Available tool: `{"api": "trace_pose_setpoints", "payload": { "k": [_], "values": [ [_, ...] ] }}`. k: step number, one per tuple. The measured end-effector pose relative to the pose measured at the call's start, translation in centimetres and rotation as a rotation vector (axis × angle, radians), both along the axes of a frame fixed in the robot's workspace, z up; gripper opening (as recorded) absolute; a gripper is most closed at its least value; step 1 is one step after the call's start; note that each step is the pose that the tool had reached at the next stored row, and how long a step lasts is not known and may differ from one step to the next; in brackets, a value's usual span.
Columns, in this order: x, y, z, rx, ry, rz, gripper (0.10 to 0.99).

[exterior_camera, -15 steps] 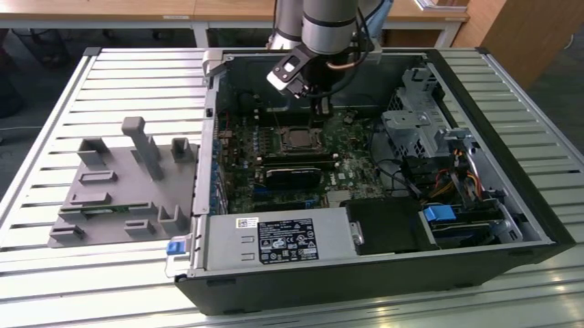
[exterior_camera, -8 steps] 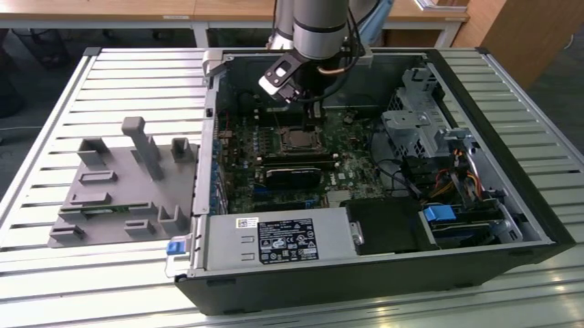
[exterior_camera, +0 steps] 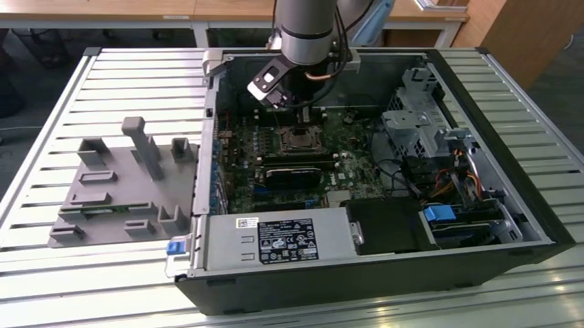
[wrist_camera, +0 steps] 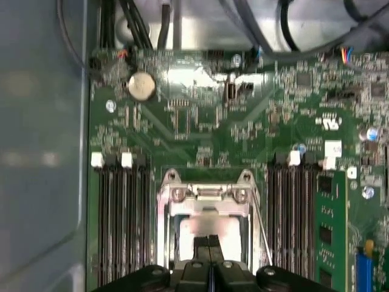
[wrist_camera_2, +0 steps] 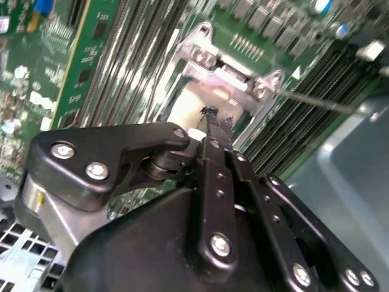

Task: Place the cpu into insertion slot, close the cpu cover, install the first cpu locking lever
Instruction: 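Place the cpu into insertion slot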

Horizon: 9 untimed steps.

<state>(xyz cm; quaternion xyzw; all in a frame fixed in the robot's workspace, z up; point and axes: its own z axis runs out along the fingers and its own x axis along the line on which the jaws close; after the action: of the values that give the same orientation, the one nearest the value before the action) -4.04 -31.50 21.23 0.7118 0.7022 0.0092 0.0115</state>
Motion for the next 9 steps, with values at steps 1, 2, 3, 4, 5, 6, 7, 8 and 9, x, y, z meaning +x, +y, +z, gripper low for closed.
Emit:
{"api": "trace_pose_setpoints", "payload": {
  "k": [1,2,3,4,5,6,7,8,9],
  "values": [
    [-0.20,0.00,-0.08,0.000,-0.0001,0.000,0.106],
    [-0.40,0.00,-0.14,0.000,-0.0001,0.000,0.106],
    [-0.57,0.00,-0.20,0.000,-0.0001,0.001,0.106],
    [-0.70,0.00,-0.26,0.000,-0.0001,0.001,0.106],
    [-0.87,0.00,-0.33,0.000,-0.0001,0.002,0.106],
    [-1.01,0.01,-0.40,0.000,-0.0002,0.002,0.106],
    [-1.11,0.01,-0.47,0.000,-0.0002,0.003,0.106],
    [-1.22,0.01,-0.54,0.000,-0.0002,0.003,0.106],
    [-1.35,0.01,-0.61,0.000,-0.0002,0.004,0.106]
  ]
}}
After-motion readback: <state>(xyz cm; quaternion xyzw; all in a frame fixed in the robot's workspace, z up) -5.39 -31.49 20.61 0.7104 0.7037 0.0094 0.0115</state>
